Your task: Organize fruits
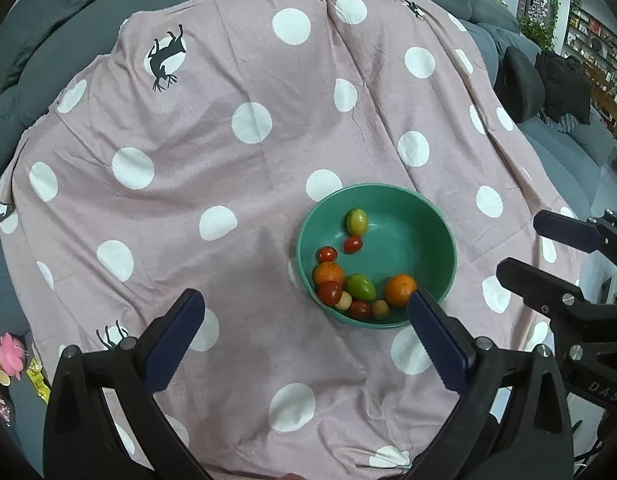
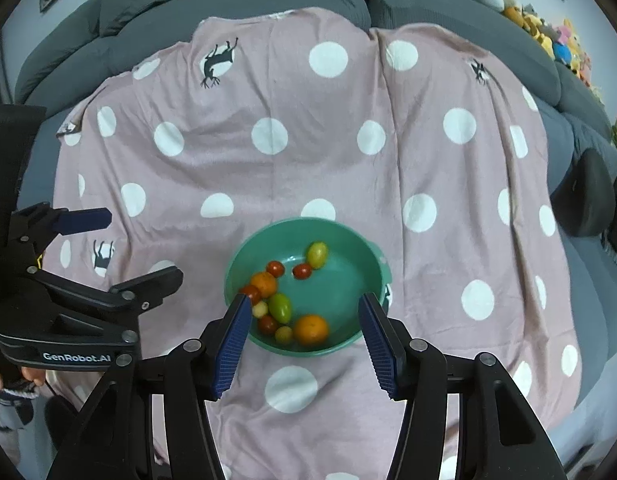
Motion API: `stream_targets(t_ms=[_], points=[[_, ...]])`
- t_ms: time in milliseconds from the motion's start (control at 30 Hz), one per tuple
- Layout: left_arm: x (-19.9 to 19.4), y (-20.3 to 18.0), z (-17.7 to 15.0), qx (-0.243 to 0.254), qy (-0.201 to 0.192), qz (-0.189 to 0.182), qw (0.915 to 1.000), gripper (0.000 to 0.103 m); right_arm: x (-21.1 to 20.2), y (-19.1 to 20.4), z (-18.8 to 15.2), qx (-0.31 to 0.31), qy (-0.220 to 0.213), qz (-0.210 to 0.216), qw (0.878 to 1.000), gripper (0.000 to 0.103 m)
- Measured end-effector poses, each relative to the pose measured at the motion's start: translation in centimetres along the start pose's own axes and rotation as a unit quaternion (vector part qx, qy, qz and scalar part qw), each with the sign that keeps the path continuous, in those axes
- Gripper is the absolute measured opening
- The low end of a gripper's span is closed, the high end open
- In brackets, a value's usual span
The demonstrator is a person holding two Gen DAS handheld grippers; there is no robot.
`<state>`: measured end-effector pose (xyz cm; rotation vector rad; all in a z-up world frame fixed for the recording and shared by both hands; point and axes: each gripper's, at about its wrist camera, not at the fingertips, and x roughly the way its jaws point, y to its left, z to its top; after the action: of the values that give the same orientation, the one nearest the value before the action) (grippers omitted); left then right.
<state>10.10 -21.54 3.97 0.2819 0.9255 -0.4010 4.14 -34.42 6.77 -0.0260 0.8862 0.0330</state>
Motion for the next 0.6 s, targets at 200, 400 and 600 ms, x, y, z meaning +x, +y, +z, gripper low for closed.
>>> stream_targets(t_ms=[200,400,600], points=[[-0.8,-0.8,0.4,0.004,-0.003,0.01,0.9999,0.102,-0.4,-0.2,0.4,0.001,-0.001,-0.003,1.0,0.056],[-1.3,-0.9,0.6,0.004,-0.008,0.019,0.9998,0.102,-0.8,-0.3,0.4,0.001,-0.003,-0.005,1.0,0.056],[-1.4,-0.9,0.8,0.002,-0.007,0.019,0.9998,0.102,-1.1,-0.4,0.4,0.002,-0.005,-0.008,1.0,0.056]])
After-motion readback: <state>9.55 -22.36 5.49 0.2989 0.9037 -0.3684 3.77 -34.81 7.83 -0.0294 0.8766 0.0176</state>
